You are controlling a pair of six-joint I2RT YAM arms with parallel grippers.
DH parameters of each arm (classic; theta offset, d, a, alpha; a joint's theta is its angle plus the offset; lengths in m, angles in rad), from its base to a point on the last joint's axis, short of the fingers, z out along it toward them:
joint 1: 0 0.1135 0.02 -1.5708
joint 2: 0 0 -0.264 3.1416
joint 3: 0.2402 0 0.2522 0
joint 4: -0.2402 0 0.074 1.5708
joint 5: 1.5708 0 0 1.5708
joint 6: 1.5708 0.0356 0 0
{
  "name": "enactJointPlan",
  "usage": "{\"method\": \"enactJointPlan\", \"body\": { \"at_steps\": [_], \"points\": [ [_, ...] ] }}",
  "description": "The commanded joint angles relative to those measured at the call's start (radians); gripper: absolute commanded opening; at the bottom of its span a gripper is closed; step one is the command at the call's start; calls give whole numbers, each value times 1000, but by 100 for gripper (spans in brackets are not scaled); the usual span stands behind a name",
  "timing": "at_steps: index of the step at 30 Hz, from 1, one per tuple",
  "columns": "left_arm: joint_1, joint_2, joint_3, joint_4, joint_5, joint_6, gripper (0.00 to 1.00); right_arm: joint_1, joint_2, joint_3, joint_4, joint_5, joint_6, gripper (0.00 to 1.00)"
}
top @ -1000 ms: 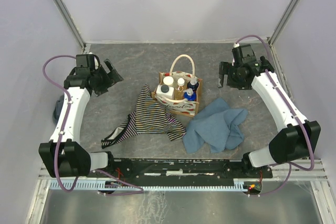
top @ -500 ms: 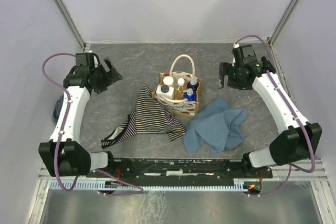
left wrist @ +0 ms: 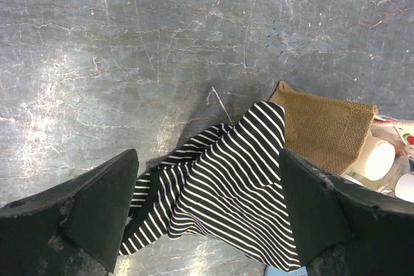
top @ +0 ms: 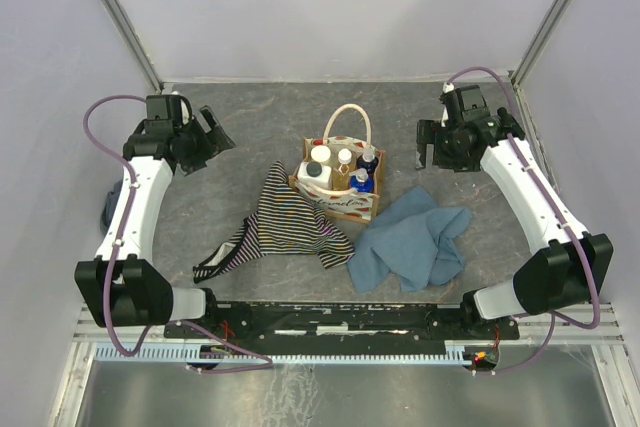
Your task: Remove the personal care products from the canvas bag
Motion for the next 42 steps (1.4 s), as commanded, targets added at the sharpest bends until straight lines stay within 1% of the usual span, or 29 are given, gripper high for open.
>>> {"method": "enactJointPlan", "body": {
  "at_steps": [1,8,13,18,25,27,34,42],
  "points": [
    [-11,-1,59,13,8,48,94,0,-2,48,1,-15,-16,100],
    [-21,3,67,9,-5,64,93,-1,7,51,1,-23,-15,100],
    [-48,25,103,-12,-22,84,93,0,14,60,2,-39,-10,100],
    [-109,42,129,-23,-54,93,92,-1,24,76,9,-95,8,100],
    [-224,55,167,-21,-106,111,92,17,4,87,53,-224,28,100],
    [-253,63,169,-22,-125,118,92,33,1,89,53,-222,29,100],
    [-302,65,142,-20,-146,125,92,74,7,70,44,-218,31,100],
    [-321,40,133,-17,-164,141,92,133,12,72,49,-200,48,98]
  ]
}}
